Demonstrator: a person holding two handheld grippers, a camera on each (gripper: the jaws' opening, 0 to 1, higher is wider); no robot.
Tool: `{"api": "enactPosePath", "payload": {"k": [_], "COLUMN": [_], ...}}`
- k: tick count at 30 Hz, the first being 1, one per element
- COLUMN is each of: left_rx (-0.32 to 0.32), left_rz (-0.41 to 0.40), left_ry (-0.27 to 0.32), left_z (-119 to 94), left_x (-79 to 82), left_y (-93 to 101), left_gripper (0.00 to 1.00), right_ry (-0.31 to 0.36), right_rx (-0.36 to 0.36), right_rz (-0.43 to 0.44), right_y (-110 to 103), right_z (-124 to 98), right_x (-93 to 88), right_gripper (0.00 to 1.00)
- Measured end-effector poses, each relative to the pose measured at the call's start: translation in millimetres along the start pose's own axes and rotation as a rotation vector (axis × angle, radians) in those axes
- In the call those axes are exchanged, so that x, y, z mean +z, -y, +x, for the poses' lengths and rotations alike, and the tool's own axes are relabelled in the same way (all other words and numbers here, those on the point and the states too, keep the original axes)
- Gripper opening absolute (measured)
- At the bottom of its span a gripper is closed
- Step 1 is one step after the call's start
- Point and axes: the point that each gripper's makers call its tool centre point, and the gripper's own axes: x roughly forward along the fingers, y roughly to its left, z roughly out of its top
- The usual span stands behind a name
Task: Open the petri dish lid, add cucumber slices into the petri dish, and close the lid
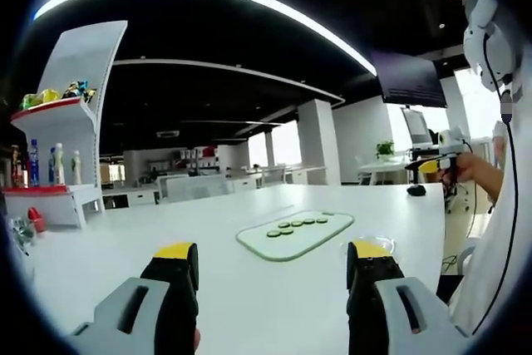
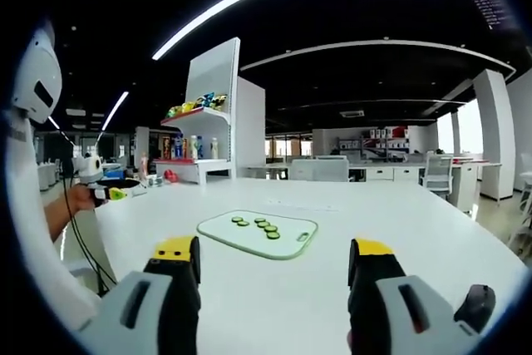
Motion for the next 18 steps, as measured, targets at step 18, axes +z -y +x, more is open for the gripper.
{"api": "enactPosePath", "payload": {"k": [18], "left_rx": [0.010], "left_rz": [-0.003], "left_ry": [0.007], "left_z": [-1.7], "left_x": [1.9], "left_y": [-7.3], "left_gripper": [0.73], "right_ry": [-0.018], "right_rx": [0.004], "right_rz": [-0.002], "right_y": [-2.4], "right_z": [8.1], "right_x": [0.9], "right_gripper": [0.72]}}
